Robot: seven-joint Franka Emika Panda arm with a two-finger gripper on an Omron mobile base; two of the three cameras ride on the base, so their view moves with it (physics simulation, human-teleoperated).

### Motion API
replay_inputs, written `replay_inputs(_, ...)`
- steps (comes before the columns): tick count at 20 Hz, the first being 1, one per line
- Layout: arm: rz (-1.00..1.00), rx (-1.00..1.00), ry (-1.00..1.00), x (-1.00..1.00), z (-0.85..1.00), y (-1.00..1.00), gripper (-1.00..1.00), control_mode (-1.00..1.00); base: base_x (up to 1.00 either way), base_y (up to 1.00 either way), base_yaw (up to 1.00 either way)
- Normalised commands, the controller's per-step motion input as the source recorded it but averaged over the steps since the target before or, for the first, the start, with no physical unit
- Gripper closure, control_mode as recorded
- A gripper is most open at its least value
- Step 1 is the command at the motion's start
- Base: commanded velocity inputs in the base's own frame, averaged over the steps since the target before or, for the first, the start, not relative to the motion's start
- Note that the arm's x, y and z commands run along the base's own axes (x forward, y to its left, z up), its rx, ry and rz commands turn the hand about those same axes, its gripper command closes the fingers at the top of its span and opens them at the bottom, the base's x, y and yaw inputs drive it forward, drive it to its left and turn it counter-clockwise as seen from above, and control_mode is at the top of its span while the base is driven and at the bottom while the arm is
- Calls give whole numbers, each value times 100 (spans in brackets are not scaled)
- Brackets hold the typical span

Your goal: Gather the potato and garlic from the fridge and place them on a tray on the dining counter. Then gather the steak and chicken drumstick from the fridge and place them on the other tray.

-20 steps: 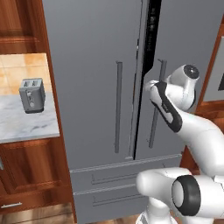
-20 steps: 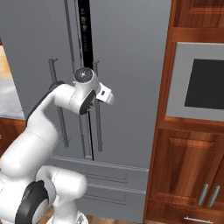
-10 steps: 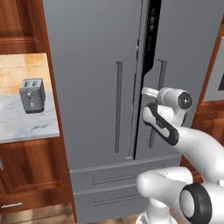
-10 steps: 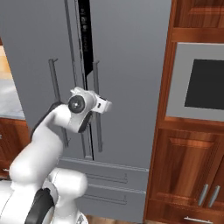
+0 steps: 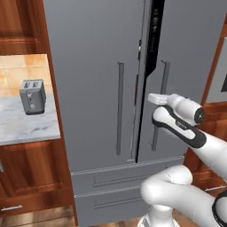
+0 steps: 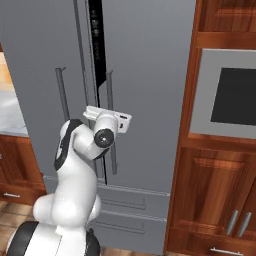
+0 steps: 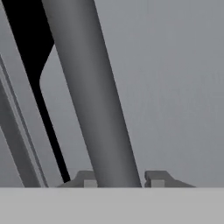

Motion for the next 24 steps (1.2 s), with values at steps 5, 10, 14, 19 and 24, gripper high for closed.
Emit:
replay_inputs(5,-19,0,16,-95,0,-72,100,-100,0,0,0)
replay_inputs(10,-7,0,18,-89,0,-100,100,-100,0,0,0)
replay_inputs(14,-3,0,19,-79,0,-100,100,-100,0,0,0)
replay_inputs(19,-1,0,15,-55,0,-98,100,-100,0,0,0)
replay_inputs(24,1,-1,1,-17,-6,-21,-100,-100,0,0,0)
